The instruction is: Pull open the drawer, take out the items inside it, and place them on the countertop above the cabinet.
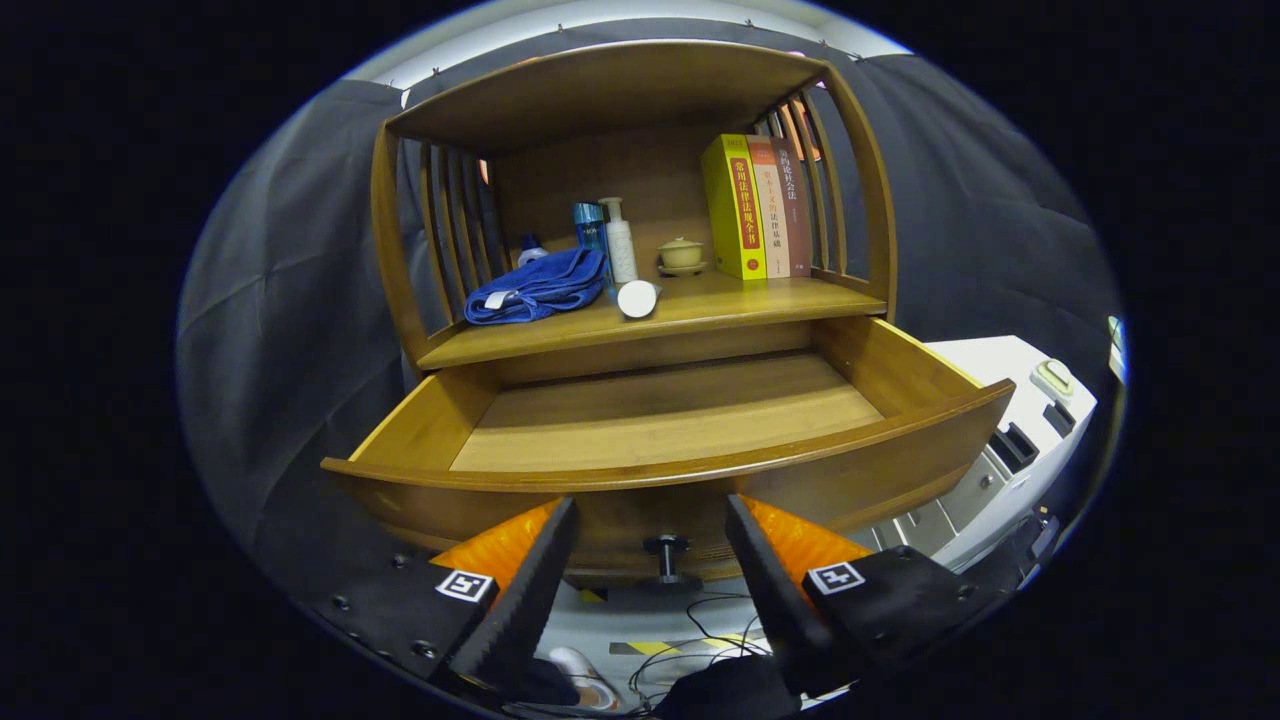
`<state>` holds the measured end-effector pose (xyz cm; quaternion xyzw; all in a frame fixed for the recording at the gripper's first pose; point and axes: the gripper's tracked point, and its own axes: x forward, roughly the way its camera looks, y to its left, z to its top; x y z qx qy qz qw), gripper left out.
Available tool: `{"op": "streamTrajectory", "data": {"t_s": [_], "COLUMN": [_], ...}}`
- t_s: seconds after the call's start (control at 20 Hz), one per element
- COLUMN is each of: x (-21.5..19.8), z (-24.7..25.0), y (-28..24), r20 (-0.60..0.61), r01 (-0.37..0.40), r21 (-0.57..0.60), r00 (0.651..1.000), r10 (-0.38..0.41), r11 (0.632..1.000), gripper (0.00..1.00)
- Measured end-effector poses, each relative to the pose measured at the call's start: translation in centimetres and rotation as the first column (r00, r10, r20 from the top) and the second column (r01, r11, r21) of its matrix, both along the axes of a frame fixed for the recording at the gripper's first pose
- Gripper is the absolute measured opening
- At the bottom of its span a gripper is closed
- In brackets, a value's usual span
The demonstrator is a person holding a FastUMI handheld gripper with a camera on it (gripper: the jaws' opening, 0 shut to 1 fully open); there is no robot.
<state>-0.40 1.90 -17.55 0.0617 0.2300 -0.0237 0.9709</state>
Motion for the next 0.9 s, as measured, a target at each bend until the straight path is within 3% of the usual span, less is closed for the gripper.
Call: {"op": "streamTrajectory", "data": {"t_s": [0.55,0.9], "x": [5.9,12.2], "z": [0.7,0.3], "y": [-0.2,-0.8], "r20": [0.047,0.078], "r01": [0.02,0.023], "r21": [0.019,0.003], "r00": [0.999,0.997], "r10": [-0.021,-0.024], "r11": [1.0,1.0], "gripper": [0.99,0.98]}}
